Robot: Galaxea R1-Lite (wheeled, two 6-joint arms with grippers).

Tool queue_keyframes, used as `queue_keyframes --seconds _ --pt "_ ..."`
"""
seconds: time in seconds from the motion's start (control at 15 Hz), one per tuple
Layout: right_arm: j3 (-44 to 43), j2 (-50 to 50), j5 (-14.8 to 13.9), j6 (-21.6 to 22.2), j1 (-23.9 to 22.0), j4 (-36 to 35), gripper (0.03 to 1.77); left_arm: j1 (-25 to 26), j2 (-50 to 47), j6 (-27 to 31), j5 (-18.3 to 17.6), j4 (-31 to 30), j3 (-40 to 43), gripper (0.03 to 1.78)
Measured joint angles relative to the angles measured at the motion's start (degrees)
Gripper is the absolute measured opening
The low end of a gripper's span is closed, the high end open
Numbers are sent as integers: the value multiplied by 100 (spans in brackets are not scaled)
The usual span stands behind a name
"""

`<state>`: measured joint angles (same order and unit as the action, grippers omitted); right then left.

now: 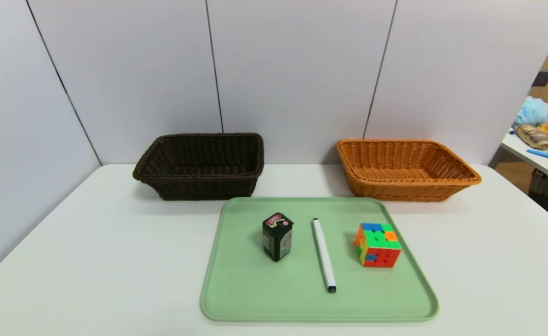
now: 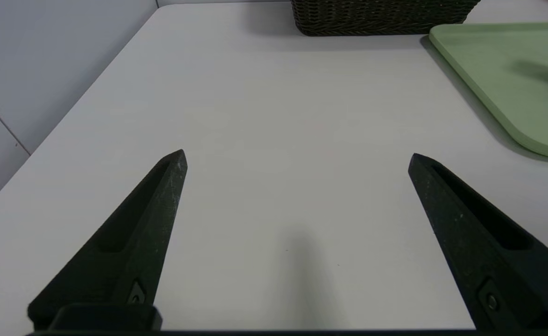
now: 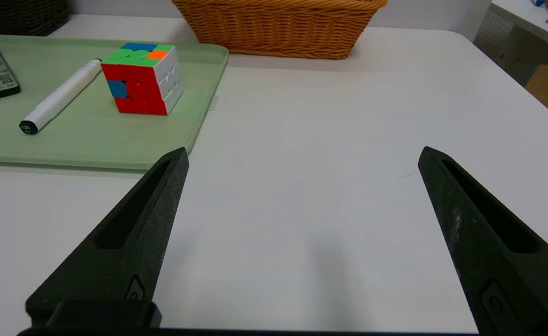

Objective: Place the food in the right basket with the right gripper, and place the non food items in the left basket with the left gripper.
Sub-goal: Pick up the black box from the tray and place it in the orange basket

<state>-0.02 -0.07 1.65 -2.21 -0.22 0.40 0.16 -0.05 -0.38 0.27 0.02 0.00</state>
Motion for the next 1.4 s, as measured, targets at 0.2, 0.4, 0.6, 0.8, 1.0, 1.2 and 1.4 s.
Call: queue_keyframes --seconds 0.2,0.4,0.6,0.8,1.0,1.2,1.4 --pt "2 0 -38 39 -2 1 170 5 2 -13 6 -2 0 169" --pt "2 0 -22 21 -2 4 170 5 2 0 6 -2 0 169" --pt "2 0 -27 0 -5 4 170 6 2 5 6 -2 0 169" --pt "-35 0 -33 94 0 -95 170 2 2 13 6 -2 0 169" --pt "-490 2 83 207 1 72 170 0 2 40 -67 71 -211 169" --pt "-1100 82 304 232 4 747 170 0 62 33 -266 628 -870 169" --pt "-1559 534 447 234 22 863 170 -5 421 17 -657 1220 -1623 169"
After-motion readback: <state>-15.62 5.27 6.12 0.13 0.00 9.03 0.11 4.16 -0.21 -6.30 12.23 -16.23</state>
